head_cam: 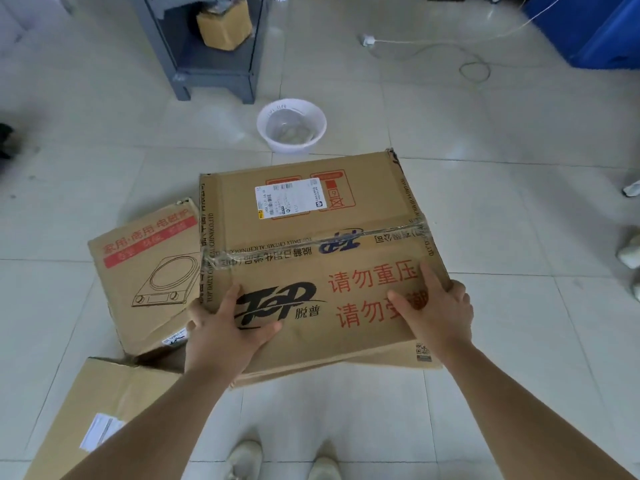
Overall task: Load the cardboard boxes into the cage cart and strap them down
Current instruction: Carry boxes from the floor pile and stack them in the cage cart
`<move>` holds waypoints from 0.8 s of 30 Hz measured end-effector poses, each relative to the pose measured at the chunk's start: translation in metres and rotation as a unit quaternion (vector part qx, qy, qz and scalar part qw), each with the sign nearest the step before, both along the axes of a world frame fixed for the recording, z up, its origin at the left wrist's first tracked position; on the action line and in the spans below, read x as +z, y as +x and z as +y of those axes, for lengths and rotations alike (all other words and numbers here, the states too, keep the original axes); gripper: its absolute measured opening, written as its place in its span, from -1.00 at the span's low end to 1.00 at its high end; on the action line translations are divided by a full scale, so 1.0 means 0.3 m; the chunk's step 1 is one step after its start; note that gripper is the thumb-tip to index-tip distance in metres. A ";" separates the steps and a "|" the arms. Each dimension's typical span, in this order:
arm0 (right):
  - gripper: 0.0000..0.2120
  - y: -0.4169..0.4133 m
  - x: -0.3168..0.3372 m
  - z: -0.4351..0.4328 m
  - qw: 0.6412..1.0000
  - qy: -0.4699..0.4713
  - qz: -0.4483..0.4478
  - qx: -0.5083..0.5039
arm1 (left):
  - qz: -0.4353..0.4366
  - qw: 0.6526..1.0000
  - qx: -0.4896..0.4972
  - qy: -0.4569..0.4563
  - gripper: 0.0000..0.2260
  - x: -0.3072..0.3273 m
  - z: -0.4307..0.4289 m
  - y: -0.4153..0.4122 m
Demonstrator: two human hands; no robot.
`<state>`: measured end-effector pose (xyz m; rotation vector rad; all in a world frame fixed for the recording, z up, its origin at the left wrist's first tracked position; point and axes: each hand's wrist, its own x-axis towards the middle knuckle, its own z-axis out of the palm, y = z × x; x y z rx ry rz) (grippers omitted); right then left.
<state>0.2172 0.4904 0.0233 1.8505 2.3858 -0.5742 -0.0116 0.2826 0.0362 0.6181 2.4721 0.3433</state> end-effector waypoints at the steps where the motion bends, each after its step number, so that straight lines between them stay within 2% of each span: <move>1: -0.14 -0.009 0.010 -0.002 1.000 0.005 0.005 0.001 | -0.001 1.000 0.007 0.006 -0.14 0.012 -0.004 -0.009; 10: -0.13 -0.322 0.140 -0.042 0.996 0.020 0.025 0.084 | 0.003 0.991 0.118 0.057 -0.13 0.105 -0.158 -0.217; 18: -0.14 -0.829 0.194 -0.142 0.984 0.025 0.073 0.160 | 0.045 0.975 0.204 0.072 -0.11 0.130 -0.342 -0.600; 24: -0.13 -1.263 0.152 -0.216 0.973 0.008 0.078 0.215 | 0.062 0.963 0.253 0.072 -0.11 0.099 -0.483 -0.931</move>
